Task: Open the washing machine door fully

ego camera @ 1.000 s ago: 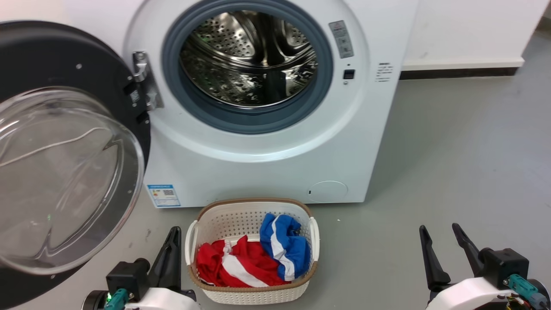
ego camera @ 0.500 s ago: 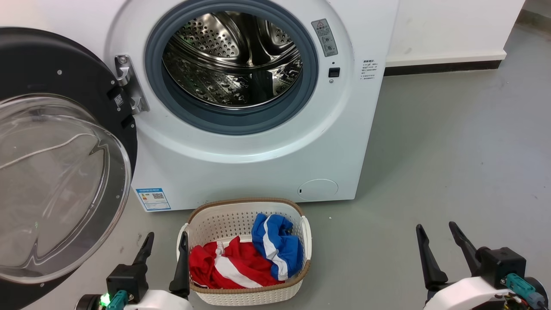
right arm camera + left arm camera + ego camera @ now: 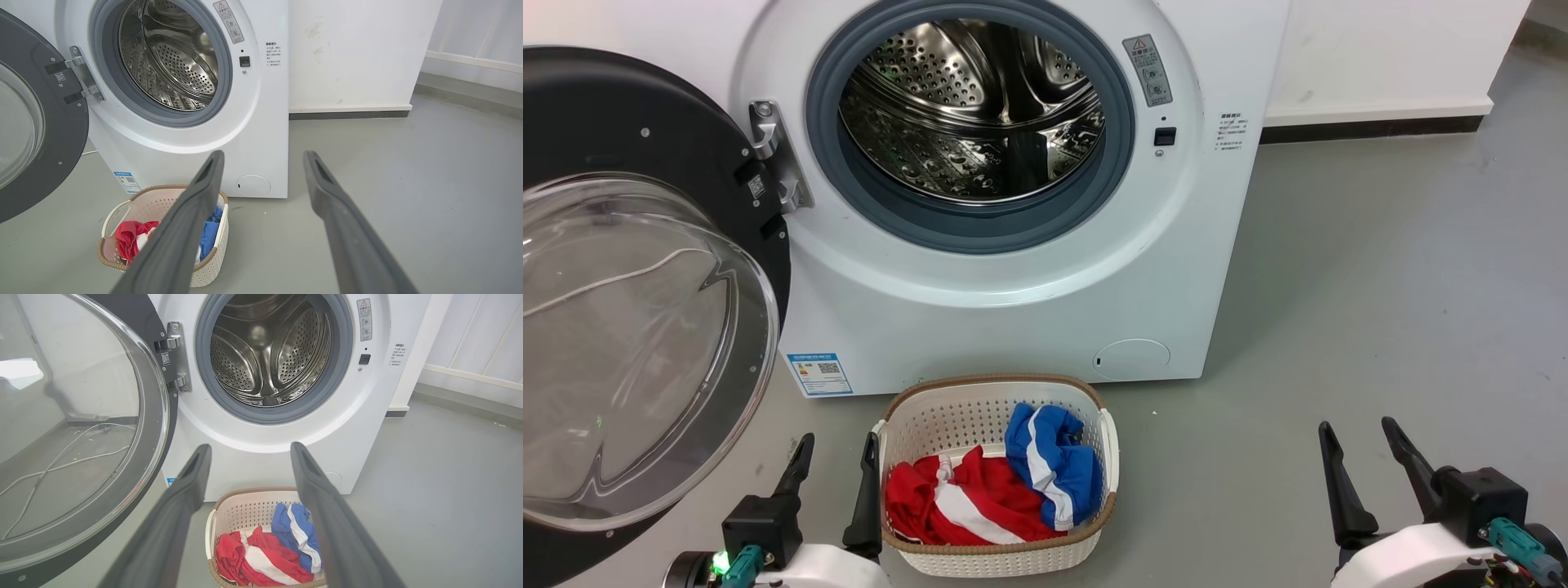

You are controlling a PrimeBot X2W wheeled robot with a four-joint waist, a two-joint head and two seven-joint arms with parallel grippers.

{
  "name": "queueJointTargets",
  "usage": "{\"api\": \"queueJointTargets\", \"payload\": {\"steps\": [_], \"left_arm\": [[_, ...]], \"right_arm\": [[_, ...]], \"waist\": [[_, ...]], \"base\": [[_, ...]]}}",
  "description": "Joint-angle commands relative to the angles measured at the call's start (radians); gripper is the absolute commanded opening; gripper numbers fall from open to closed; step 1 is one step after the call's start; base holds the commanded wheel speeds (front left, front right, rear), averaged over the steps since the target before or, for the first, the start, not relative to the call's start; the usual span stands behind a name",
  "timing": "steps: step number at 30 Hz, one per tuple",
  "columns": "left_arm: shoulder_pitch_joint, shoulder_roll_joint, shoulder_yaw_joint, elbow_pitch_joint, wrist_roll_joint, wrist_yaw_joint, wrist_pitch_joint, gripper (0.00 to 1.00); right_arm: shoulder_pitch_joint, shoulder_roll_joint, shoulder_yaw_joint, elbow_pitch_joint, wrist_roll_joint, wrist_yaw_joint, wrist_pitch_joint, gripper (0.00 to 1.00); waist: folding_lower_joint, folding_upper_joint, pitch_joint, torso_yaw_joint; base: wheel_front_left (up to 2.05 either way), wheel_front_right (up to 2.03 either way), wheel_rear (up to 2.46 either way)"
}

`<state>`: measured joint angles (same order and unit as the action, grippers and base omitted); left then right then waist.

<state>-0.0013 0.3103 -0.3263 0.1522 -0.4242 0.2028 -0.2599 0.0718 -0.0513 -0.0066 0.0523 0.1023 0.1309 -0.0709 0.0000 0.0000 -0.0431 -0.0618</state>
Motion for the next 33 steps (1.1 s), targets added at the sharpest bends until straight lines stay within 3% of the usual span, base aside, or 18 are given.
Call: {"api": "queueJointTargets", "payload": {"steps": [1, 10, 11, 33], "left_arm": [[-0.011, 0.000, 0.001, 0.002, 0.005, 0.000, -0.006, 1.00], [-0.019, -0.006, 0.007, 0.005, 0.014, -0.002, -0.007, 1.00], [-0.006, -0.005, 0.005, 0.007, 0.008, -0.001, 0.000, 0.00], [-0.030, -0.074, 0.116, 0.043, -0.335, -0.094, 0.099, 0.00]], "right_arm": [[0.007, 0.001, 0.000, -0.005, -0.005, 0.000, 0.000, 1.00], [0.007, 0.001, 0.000, -0.005, -0.003, 0.000, 0.004, 1.00], [0.001, 0.000, 0.001, 0.002, -0.002, 0.000, 0.001, 0.00], [-0.047, -0.006, -0.021, 0.067, 0.429, 0.000, 0.046, 0.00]], "waist": [[0.0000, 0.0000, 0.000, 0.001], [0.0000, 0.0000, 0.003, 0.005], [0.0000, 0.0000, 0.003, 0.005], [0.0000, 0.0000, 0.011, 0.015]], "base": [[0.00, 0.00, 0.00], [0.00, 0.00, 0.00], [0.00, 0.00, 0.00], [0.00, 0.00, 0.00]]}}
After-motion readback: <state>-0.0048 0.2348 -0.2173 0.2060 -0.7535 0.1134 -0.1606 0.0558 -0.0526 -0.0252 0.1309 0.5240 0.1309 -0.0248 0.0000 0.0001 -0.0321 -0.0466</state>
